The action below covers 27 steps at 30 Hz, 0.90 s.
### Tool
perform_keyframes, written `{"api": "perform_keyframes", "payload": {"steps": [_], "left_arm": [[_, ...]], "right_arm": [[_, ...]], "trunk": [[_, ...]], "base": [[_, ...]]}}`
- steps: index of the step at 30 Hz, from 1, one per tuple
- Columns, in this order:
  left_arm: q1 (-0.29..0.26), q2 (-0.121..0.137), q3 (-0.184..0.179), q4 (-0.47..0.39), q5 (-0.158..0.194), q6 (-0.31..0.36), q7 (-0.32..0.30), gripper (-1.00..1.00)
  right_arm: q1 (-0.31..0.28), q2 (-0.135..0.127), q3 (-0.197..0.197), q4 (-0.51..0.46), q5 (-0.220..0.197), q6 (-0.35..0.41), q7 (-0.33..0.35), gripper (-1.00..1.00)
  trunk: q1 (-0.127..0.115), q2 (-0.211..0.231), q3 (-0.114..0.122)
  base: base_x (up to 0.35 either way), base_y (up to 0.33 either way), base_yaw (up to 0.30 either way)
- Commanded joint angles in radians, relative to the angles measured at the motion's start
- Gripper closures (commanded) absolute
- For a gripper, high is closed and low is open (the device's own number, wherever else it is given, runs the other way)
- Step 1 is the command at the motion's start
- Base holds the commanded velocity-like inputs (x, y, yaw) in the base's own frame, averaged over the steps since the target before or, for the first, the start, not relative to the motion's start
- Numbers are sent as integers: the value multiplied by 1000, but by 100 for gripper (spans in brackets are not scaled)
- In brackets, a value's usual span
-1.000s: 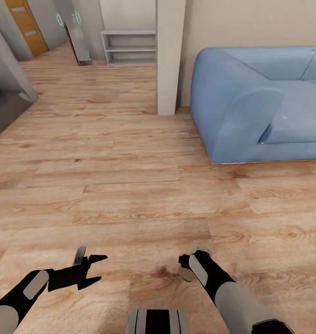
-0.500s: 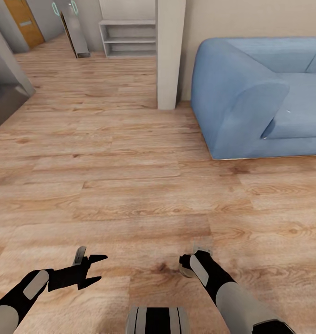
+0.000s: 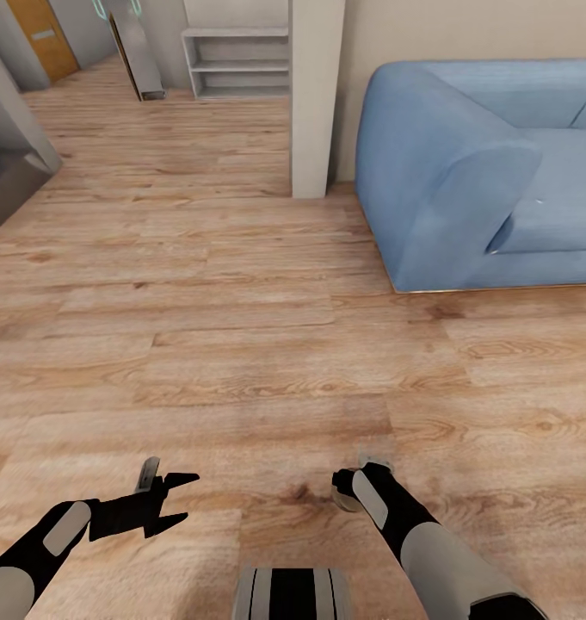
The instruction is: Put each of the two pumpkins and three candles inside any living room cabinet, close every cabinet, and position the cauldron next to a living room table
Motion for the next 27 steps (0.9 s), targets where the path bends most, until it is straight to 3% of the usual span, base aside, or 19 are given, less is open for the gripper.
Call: {"api": "perform_keyframes", "payload": {"steps": [1,4,5,27], "left_arm": [[0,0,0,0,1,0,0,-100],[0,0,0,0,1,0,0,-100],[0,0,0,0,1,0,0,-100],[0,0,0,0,1,0,0,-100]], "right_arm": [[1,-1,-1,18,21,6,-5,-100],[1,-1,-2,18,20,6,-5,-100],[1,-1,-2,18,19,6,-5,100],[1,-1,-1,19,16,6,-5,100]], "trunk": [[0,0,0],[0,0,0],[0,0,0],[0,0,0]], "base": [[0,0,0],[0,0,0],[0,0,0],[0,0,0]]}}
